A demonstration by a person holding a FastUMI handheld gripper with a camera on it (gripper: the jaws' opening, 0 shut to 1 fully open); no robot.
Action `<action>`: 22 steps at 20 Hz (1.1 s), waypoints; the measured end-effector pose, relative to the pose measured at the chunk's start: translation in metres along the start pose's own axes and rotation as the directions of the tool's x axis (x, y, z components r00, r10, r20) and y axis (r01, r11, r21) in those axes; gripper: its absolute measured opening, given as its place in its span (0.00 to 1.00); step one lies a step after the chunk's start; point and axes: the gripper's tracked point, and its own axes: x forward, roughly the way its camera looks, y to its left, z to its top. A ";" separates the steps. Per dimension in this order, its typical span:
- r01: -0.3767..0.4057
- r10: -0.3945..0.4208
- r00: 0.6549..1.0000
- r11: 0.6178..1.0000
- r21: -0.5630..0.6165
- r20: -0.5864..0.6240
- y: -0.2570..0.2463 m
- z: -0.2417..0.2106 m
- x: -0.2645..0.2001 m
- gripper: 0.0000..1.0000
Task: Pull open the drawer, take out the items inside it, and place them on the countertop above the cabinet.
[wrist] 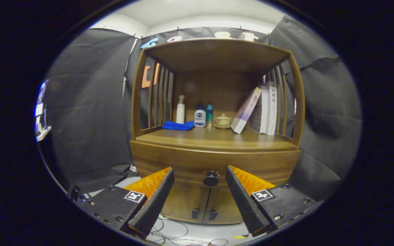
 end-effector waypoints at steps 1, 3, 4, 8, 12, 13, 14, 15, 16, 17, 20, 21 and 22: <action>0.005 -0.005 1.000 1.000 -0.006 -0.008 -0.003 -0.005 0.011 0.98; 0.016 -0.016 0.998 1.000 -0.003 -0.063 -0.008 -0.022 0.032 0.97; 0.009 -0.008 0.997 1.000 0.010 -0.079 -0.007 -0.028 0.039 0.97; 0.032 -0.032 0.994 0.999 0.000 -0.100 -0.016 -0.040 0.064 0.93; 0.093 -0.095 0.988 0.995 -0.027 -0.120 -0.028 -0.054 0.093 0.81; 0.097 -0.099 0.988 0.995 -0.021 -0.119 -0.029 -0.056 0.100 0.78; 0.100 -0.101 0.988 0.995 -0.016 -0.115 -0.029 -0.056 0.102 0.74; 0.101 -0.101 0.988 0.995 -0.009 -0.115 -0.029 -0.056 0.106 0.71; 0.103 -0.103 0.987 0.995 -0.004 -0.122 -0.029 -0.060 0.109 0.68; 0.112 -0.112 0.986 0.994 -0.002 -0.120 -0.031 -0.060 0.112 0.64; 0.118 -0.115 0.988 0.993 0.028 -0.106 -0.034 -0.058 0.119 0.64; 0.115 -0.111 0.988 0.993 0.031 -0.109 -0.033 -0.059 0.122 0.62; 0.123 -0.119 0.988 0.992 0.028 -0.098 -0.034 -0.058 0.122 0.59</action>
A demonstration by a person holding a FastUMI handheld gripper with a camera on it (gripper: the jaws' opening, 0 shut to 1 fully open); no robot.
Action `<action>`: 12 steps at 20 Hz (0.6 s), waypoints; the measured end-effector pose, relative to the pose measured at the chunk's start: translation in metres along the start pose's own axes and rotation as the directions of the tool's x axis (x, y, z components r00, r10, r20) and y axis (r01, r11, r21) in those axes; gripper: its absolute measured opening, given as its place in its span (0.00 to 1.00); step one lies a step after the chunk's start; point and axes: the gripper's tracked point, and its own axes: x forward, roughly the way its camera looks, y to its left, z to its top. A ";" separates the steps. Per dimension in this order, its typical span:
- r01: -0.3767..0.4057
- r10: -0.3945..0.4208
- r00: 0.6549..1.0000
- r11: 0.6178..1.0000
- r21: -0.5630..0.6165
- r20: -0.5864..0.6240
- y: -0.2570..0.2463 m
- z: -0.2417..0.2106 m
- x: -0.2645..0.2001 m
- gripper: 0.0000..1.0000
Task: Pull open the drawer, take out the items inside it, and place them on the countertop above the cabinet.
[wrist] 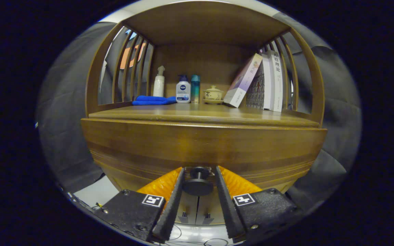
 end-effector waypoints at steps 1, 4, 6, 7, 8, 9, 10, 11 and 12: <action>0.004 -0.004 1.000 1.000 -0.017 -0.002 0.001 0.000 0.003 0.56; 0.028 -0.027 1.000 0.999 -0.044 0.012 -0.001 -0.002 0.001 0.49; 0.013 -0.013 1.000 1.000 -0.014 0.009 0.000 -0.002 0.000 0.44; 0.003 -0.003 1.000 1.000 0.007 0.003 0.000 -0.002 0.000 0.42; -0.004 0.004 1.000 1.000 0.011 0.000 0.000 -0.002 0.000 0.40; -0.008 0.008 1.000 1.000 0.004 -0.001 -0.001 -0.003 -0.002 0.38; -0.010 0.010 1.000 1.000 -0.005 0.002 -0.001 -0.003 -0.004 0.37; -0.013 0.013 1.000 1.000 -0.010 0.004 -0.002 -0.004 -0.008 0.36; -0.019 0.019 1.000 1.000 -0.009 0.003 -0.002 -0.007 -0.015 0.36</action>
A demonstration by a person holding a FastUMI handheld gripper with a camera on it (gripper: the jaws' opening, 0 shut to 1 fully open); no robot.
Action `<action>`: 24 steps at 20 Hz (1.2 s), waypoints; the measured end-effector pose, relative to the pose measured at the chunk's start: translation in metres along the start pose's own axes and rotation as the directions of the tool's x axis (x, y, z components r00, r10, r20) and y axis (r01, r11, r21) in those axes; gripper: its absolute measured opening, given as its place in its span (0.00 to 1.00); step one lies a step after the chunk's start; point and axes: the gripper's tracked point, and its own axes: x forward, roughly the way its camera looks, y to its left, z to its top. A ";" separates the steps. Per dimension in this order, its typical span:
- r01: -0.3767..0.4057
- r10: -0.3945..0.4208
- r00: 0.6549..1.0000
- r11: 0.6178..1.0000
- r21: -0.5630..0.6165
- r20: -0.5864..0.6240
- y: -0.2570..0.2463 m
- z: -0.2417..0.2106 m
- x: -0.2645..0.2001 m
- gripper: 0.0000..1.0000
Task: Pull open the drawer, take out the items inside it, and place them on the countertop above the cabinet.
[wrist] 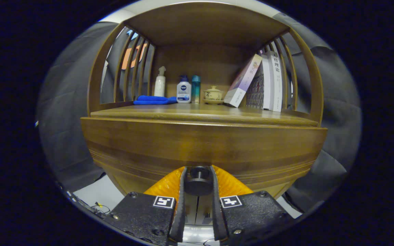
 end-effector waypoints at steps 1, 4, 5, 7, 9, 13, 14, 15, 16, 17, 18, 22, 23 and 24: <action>-0.007 0.007 1.000 1.000 0.005 -0.001 -0.001 -0.002 -0.007 0.36; -0.026 0.026 1.000 1.000 -0.001 0.000 -0.001 -0.007 -0.025 0.35; -0.028 0.028 1.000 1.000 -0.014 0.001 -0.002 -0.009 -0.031 0.35; -0.034 0.034 0.999 0.999 -0.014 -0.002 -0.001 -0.012 -0.041 0.34; -0.043 0.043 0.999 0.999 -0.006 -0.009 0.000 -0.016 -0.053 0.33; -0.056 0.055 0.998 0.998 -0.019 -0.022 0.000 -0.022 -0.073 0.31; -0.059 0.058 0.998 0.998 -0.020 -0.023 0.000 -0.024 -0.079 0.32; -0.062 0.061 0.998 0.998 -0.020 -0.025 0.000 -0.027 -0.084 0.31; -0.066 0.065 0.997 0.998 -0.023 -0.032 0.000 -0.032 -0.090 0.31; -0.073 0.072 0.997 0.997 -0.024 -0.031 0.001 -0.034 -0.097 0.31; -0.081 0.080 0.996 0.996 -0.032 -0.040 0.002 -0.037 -0.102 0.31; -0.103 0.101 0.994 0.994 -0.036 -0.047 0.002 -0.047 -0.129 0.31; -0.108 0.106 0.993 0.993 -0.037 -0.051 0.001 -0.049 -0.135 0.31; -0.114 0.112 0.992 0.993 -0.037 -0.056 0.001 -0.052 -0.140 0.31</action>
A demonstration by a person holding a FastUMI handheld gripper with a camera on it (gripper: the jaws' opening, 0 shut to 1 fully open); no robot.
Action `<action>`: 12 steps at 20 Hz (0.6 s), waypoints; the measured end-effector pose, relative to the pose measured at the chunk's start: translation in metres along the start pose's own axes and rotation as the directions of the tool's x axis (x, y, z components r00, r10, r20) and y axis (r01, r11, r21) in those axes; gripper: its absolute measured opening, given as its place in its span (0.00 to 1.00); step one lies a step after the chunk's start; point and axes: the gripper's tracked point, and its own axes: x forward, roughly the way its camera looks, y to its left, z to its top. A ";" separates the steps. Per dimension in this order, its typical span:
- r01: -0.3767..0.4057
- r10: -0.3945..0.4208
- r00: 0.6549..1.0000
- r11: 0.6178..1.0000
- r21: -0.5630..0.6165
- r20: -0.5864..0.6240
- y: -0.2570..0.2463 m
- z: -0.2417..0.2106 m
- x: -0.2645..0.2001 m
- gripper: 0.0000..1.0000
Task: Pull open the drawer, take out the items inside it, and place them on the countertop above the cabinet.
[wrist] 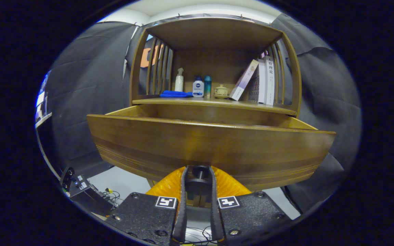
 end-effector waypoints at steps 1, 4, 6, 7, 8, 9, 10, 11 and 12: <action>-0.007 0.007 1.000 1.000 0.000 -0.003 0.001 -0.002 -0.005 0.31; -0.031 0.031 0.999 0.999 -0.007 -0.013 0.004 -0.010 -0.021 0.31; -0.051 0.051 0.998 0.999 -0.001 -0.028 0.006 -0.015 -0.030 0.31; -0.059 0.059 0.998 0.998 -0.005 -0.035 0.006 -0.017 -0.034 0.31; -0.065 0.064 0.997 0.998 -0.009 -0.043 0.006 -0.019 -0.037 0.31; -0.070 0.069 0.997 0.997 -0.017 -0.045 0.007 -0.021 -0.041 0.31; -0.067 0.066 0.997 0.997 -0.022 -0.044 0.006 -0.023 -0.043 0.31; -0.063 0.061 0.997 0.998 -0.028 -0.044 0.003 -0.025 -0.046 0.31; -0.064 0.063 0.997 0.997 -0.030 -0.041 0.002 -0.026 -0.047 0.31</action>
